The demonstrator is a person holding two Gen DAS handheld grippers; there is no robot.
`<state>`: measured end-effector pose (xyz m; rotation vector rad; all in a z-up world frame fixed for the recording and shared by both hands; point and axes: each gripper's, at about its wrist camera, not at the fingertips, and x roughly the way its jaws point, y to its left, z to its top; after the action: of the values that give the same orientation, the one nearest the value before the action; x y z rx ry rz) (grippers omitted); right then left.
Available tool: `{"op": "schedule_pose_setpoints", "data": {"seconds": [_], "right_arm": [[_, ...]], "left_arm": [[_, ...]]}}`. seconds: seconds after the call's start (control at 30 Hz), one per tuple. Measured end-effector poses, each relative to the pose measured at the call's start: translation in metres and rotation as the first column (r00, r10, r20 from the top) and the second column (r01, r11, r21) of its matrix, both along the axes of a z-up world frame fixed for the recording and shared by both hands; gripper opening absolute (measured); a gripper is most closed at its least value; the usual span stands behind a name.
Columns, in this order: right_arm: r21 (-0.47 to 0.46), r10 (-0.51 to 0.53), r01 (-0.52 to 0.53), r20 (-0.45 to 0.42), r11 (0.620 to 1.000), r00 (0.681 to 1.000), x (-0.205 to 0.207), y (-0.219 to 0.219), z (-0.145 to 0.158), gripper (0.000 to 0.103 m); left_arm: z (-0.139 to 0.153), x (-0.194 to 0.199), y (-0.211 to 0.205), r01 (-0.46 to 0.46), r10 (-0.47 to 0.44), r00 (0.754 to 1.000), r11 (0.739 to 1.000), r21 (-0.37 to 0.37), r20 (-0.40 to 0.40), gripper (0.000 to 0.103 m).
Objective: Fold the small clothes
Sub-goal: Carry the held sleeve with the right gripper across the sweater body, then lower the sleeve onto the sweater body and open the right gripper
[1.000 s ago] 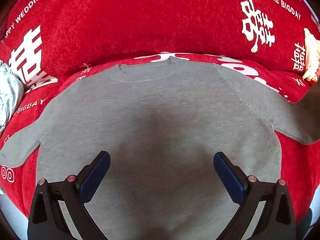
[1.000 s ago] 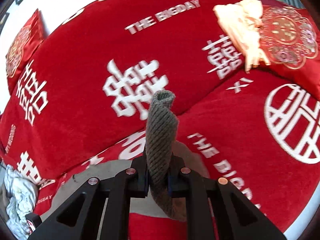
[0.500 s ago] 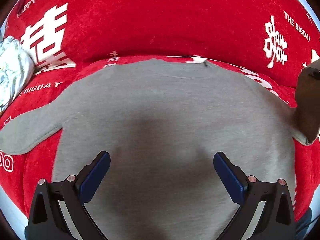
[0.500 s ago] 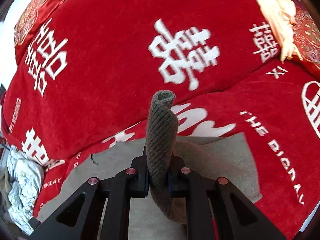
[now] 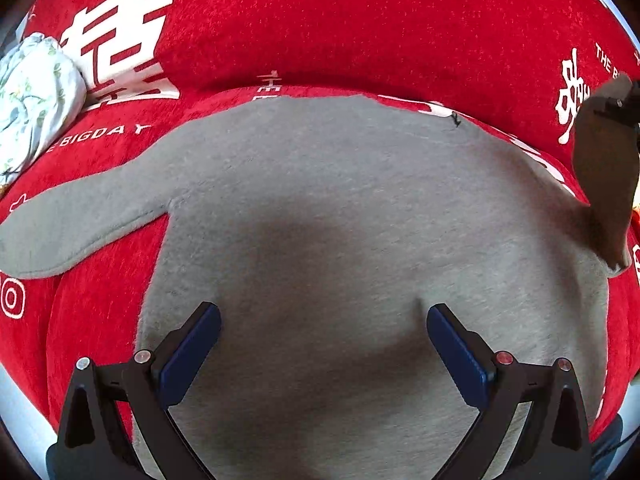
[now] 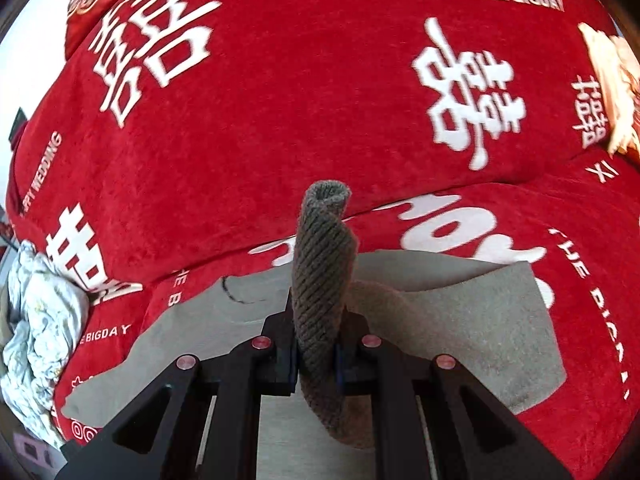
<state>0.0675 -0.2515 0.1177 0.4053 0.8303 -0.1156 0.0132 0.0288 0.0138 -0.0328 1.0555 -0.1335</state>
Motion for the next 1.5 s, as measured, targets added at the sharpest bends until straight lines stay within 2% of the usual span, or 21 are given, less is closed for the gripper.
{"op": "schedule_pose_setpoints", "data": {"seconds": [0.4,0.7,1.03,1.27,1.5], "right_arm": [[-0.028,0.110,-0.110,-0.004,0.994,0.994,0.024,0.068,0.003,0.014],[-0.043,0.178,-0.179,-0.023,0.983,0.984,0.038,0.121,-0.007,0.014],[-0.065,0.247,-0.251,-0.066,0.966,0.967,0.053,0.170,-0.027,0.014],[-0.062,0.278,-0.285,-0.107,0.956,0.955,0.056,0.185,-0.049,0.014],[-0.081,0.308,-0.323,-0.159,0.943,0.938,0.056,0.198,-0.074,0.014]], "left_arm": [[0.001,-0.001,0.018,-0.016,0.016,1.000,1.000,-0.015,0.010,0.103],[0.002,-0.004,0.038,-0.038,0.039,0.999,0.999,-0.012,0.018,0.103],[0.019,-0.013,0.056,-0.056,0.058,0.997,0.997,-0.046,0.046,0.103],[0.032,-0.020,0.070,-0.069,0.074,0.995,0.995,-0.078,0.065,0.103],[0.030,-0.020,0.075,-0.075,0.079,0.995,0.994,-0.078,0.053,0.103]]}}
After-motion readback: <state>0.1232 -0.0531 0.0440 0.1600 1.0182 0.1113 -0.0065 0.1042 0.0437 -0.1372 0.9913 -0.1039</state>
